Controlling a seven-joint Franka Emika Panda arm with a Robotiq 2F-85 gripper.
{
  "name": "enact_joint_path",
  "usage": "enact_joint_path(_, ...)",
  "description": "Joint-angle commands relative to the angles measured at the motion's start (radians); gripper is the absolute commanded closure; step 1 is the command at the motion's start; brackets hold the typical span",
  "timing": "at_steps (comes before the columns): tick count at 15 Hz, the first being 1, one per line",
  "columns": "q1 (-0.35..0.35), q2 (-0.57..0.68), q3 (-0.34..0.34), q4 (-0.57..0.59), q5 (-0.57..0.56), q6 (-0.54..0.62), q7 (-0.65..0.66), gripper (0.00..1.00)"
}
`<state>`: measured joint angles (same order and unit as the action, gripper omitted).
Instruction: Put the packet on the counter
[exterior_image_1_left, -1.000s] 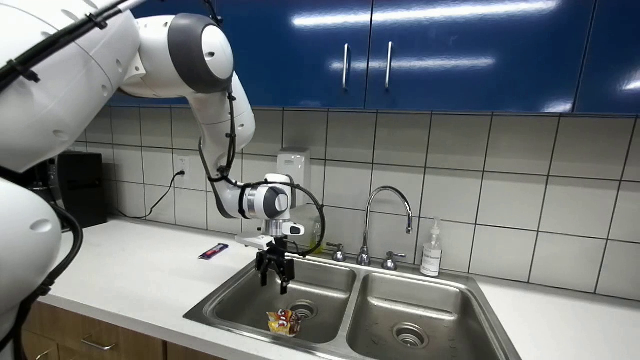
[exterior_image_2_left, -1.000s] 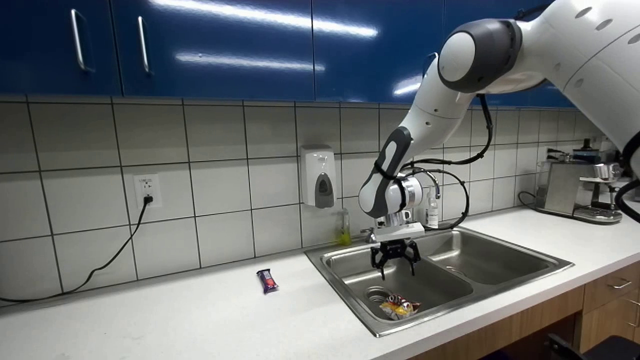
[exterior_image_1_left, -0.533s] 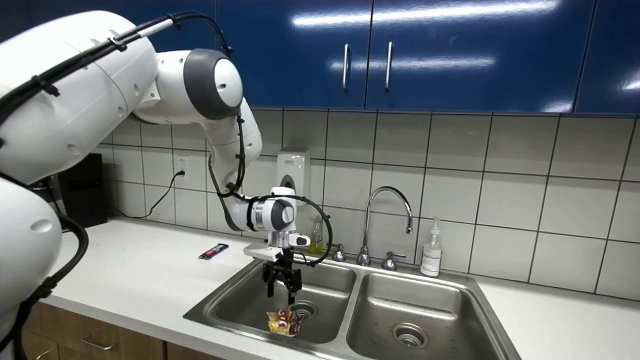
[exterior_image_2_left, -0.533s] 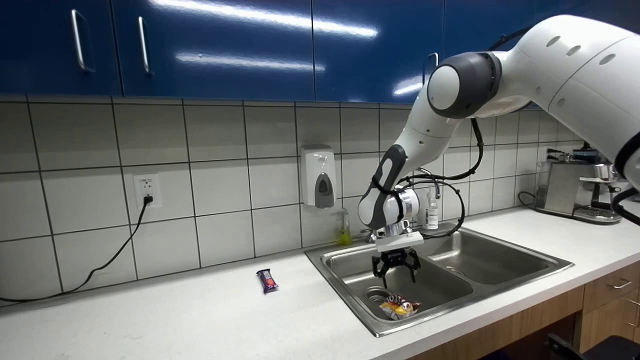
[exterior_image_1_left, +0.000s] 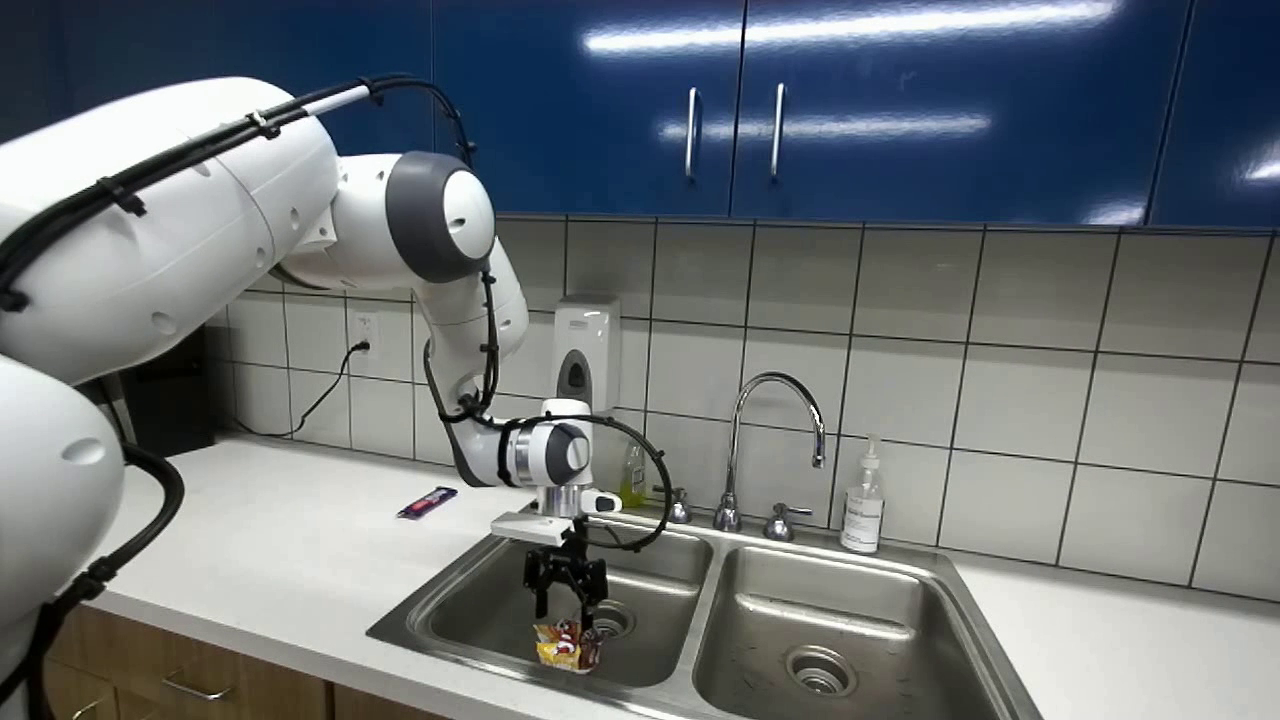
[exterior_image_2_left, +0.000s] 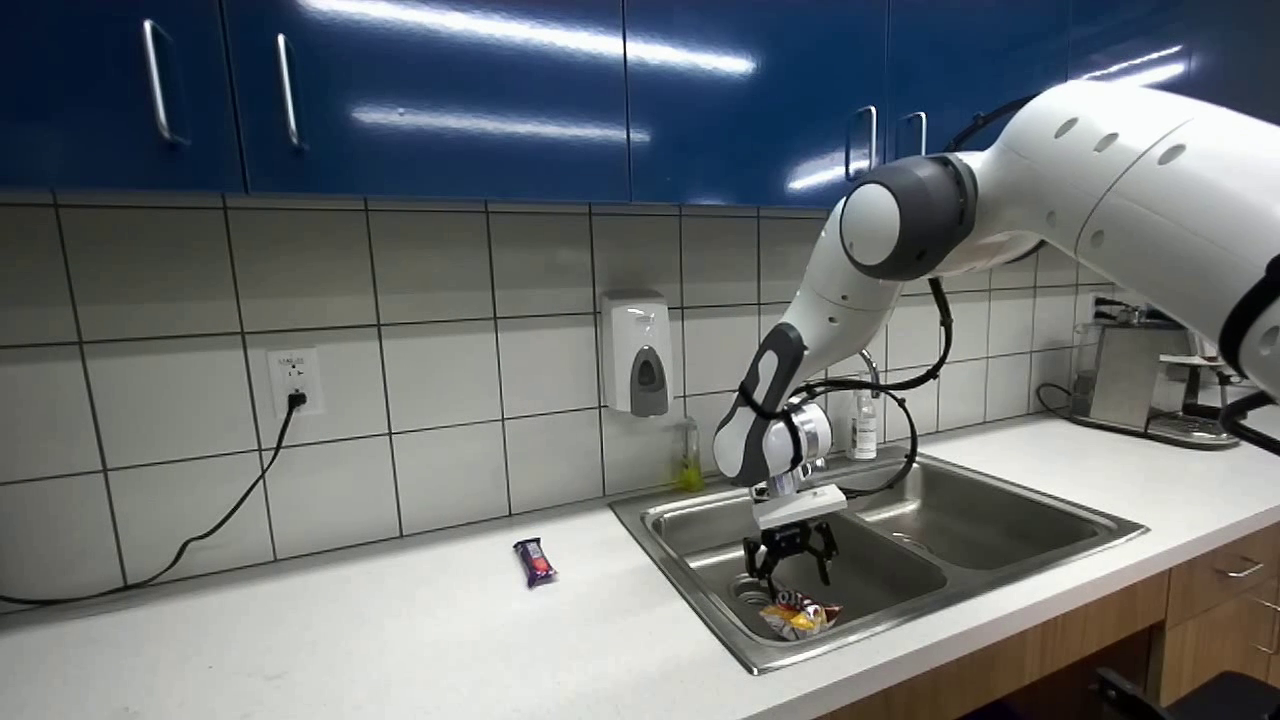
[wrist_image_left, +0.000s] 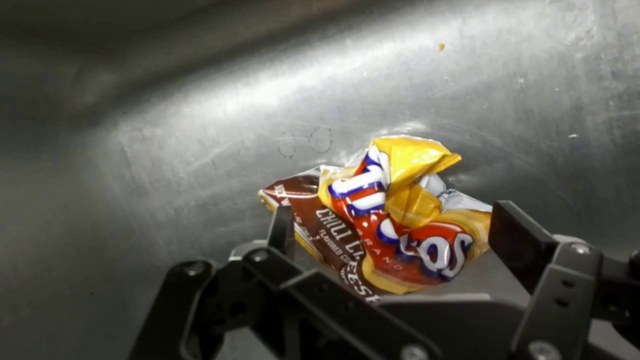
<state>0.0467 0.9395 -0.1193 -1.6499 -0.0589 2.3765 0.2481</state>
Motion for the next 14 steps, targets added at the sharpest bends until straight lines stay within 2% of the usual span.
enact_joint_path(1, 0.0, 0.052, -0.013, 0.072, -0.018, -0.033, -0.021, 0.0)
enact_joint_path(8, 0.008, 0.091, -0.029, 0.104, -0.025, -0.022, -0.003, 0.0)
enact_joint_path(9, 0.009, 0.093, -0.029, 0.105, -0.025, -0.022, -0.003, 0.07)
enact_joint_path(10, 0.01, 0.096, -0.029, 0.108, -0.025, -0.021, -0.001, 0.28)
enact_joint_path(12, 0.012, 0.1, -0.028, 0.111, -0.023, -0.021, 0.001, 0.32)
enact_joint_path(14, 0.016, 0.102, -0.027, 0.108, -0.024, -0.016, 0.001, 0.49)
